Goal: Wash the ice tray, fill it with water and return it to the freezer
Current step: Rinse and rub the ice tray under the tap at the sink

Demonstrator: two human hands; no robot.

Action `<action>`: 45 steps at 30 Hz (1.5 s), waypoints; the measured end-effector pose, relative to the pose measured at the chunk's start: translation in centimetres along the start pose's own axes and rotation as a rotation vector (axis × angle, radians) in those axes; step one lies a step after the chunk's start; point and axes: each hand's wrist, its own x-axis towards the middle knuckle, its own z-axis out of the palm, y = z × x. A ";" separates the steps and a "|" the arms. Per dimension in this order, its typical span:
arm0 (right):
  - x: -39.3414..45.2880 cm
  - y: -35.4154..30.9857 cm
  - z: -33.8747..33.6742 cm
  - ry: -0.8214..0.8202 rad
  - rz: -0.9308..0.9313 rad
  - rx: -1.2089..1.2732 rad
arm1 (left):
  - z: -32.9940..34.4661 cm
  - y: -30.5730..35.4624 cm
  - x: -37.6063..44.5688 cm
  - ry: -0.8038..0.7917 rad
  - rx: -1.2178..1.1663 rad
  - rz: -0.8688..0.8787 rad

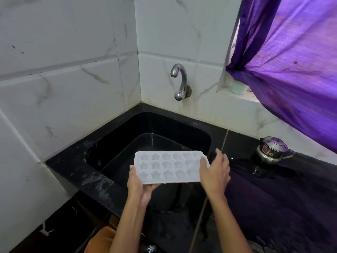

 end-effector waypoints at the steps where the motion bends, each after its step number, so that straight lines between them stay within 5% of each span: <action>1: 0.4 0.7 -0.1 -0.065 0.124 0.094 | 0.0 -0.1 0.0 -0.003 -0.002 -0.003; 6: 1.0 2.2 -0.9 -0.455 0.540 0.686 | -0.1 -0.5 0.4 -0.012 -0.017 -0.046; 12: 1.0 2.1 -1.1 -0.324 0.495 0.807 | -1.0 -1.5 1.2 0.028 -0.018 -0.105; 24: -0.2 1.1 -0.3 -0.116 0.125 0.527 | -0.7 -3.2 2.2 0.080 0.244 -0.151; 34: -2.0 0.5 0.8 -0.188 -0.162 0.161 | -0.2 -4.2 1.6 0.081 0.309 -0.175; 45: -3.7 -1.1 1.0 -0.186 -0.490 0.044 | 0.3 -4.8 0.7 0.024 0.341 -0.197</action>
